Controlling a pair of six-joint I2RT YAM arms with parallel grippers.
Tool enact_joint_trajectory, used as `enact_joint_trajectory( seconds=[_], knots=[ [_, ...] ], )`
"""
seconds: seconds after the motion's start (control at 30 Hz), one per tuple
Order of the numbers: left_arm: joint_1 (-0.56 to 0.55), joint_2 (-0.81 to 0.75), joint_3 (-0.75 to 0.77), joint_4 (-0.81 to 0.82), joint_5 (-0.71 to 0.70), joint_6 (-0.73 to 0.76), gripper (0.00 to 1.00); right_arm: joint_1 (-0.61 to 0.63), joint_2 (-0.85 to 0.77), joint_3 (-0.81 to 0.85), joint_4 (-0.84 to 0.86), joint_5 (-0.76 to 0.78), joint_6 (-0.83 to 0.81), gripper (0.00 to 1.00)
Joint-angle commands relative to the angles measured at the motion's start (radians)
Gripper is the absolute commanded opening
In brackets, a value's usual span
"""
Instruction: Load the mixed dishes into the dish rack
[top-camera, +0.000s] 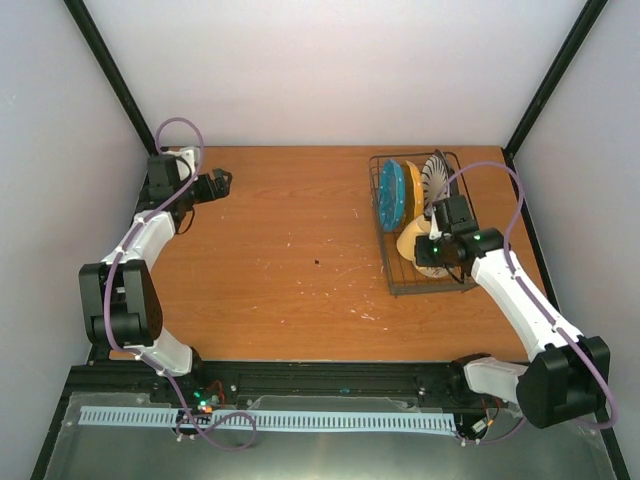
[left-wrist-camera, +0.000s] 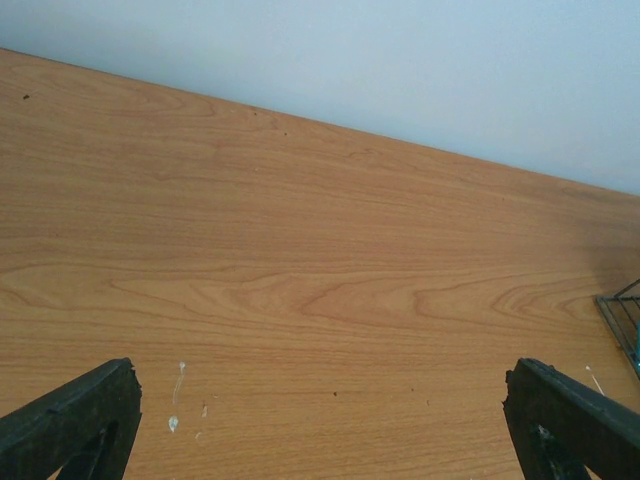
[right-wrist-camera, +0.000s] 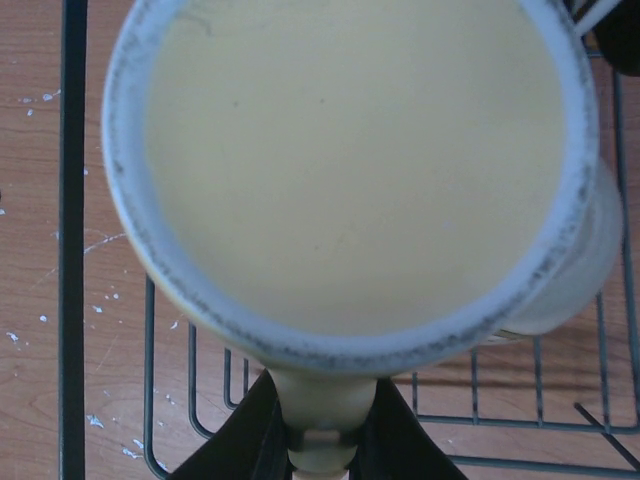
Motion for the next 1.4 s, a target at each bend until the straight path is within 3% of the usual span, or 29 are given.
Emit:
enact_joint_trajectory(
  seconds=[0.0, 0.67, 1.13, 1.37],
  knots=[
    [0.005, -0.032, -0.014, 0.021, -0.013, 0.031, 1.0, 0.023, 0.026, 0.002, 0.107, -0.019, -0.027, 0.03],
    [0.005, -0.046, -0.034, 0.003, -0.053, 0.064, 1.0, 0.091, 0.123, -0.03, 0.075, 0.075, -0.156, 0.03],
    [0.005, -0.029, -0.014, -0.005, -0.062, 0.074, 1.0, 0.093, 0.232, -0.019, 0.082, 0.037, -0.18, 0.03],
    [0.005, -0.013, 0.004, -0.01, -0.065, 0.08, 1.0, 0.093, 0.255, -0.004, 0.035, 0.048, -0.171, 0.19]
  ],
)
